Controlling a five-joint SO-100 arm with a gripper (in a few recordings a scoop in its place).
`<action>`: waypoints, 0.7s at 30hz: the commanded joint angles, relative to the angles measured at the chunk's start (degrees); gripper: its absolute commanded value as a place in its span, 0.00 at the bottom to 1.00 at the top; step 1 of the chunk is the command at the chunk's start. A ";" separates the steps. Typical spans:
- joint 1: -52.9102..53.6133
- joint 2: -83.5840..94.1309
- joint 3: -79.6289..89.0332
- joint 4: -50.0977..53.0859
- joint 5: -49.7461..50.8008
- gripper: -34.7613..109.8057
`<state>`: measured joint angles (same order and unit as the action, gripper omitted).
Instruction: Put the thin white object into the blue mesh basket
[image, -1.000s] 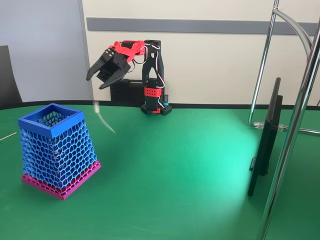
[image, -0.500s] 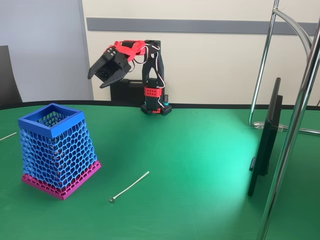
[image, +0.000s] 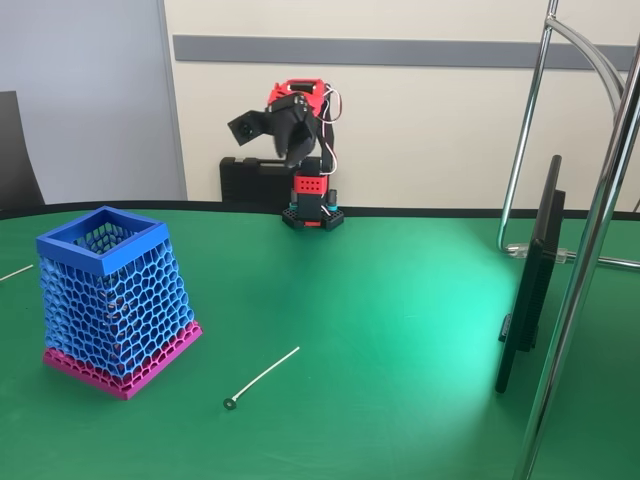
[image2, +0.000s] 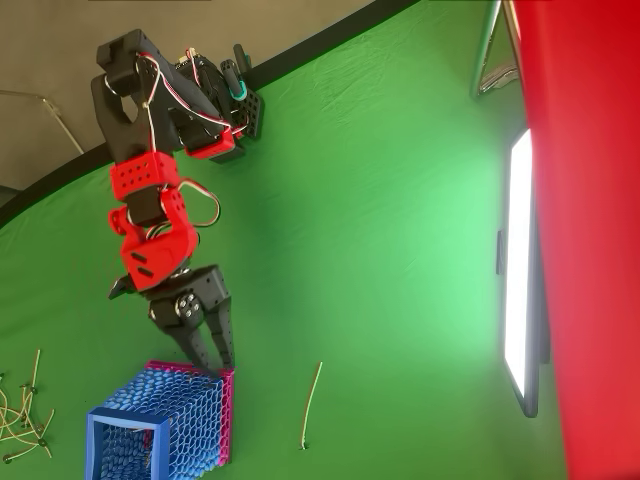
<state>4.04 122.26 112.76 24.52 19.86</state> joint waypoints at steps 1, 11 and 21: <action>-2.02 7.73 4.39 0.88 -4.66 0.29; -3.69 23.99 24.08 2.72 -13.01 0.24; -5.62 43.15 43.95 2.20 -17.40 0.24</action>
<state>-1.32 161.37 154.78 27.33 3.25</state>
